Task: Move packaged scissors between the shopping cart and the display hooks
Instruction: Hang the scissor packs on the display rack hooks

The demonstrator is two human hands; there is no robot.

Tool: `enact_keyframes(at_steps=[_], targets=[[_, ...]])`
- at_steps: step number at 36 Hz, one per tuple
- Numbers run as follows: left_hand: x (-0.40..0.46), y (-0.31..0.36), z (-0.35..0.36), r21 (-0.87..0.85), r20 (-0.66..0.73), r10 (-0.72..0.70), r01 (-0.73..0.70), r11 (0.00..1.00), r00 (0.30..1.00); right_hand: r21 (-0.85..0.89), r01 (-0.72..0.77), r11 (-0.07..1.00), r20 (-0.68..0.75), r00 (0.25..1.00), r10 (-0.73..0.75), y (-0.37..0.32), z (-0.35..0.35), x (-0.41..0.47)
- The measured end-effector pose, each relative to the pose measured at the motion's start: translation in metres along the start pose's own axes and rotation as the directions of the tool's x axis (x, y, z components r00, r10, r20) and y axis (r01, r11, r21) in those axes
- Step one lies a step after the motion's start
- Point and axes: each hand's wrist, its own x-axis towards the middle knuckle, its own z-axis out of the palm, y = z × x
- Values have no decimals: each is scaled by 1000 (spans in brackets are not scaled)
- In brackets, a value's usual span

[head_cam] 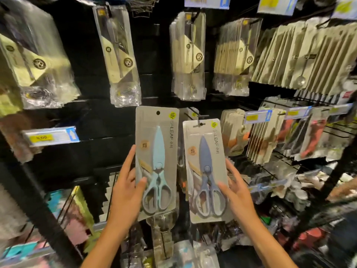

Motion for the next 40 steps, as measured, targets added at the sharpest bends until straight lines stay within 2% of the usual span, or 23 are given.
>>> enact_keyframes(at_steps=[16, 24, 31, 40], targets=[[4, 4, 33, 6, -161, -31, 33, 999, 987, 65, -43, 997, 155, 987, 32, 17, -21, 39], [5, 7, 45, -8, -184, -53, 52, 999, 981, 46, -41, 998, 202, 979, 31, 23, -24, 44], [12, 13, 50, -2, -184, -39, 39, 999, 982, 60, -59, 996, 182, 982, 48, 34, -16, 66], [26, 16, 50, -29, -203, -26, 20, 999, 979, -40, 48, 998, 200, 979, -39, 56, -4, 107]])
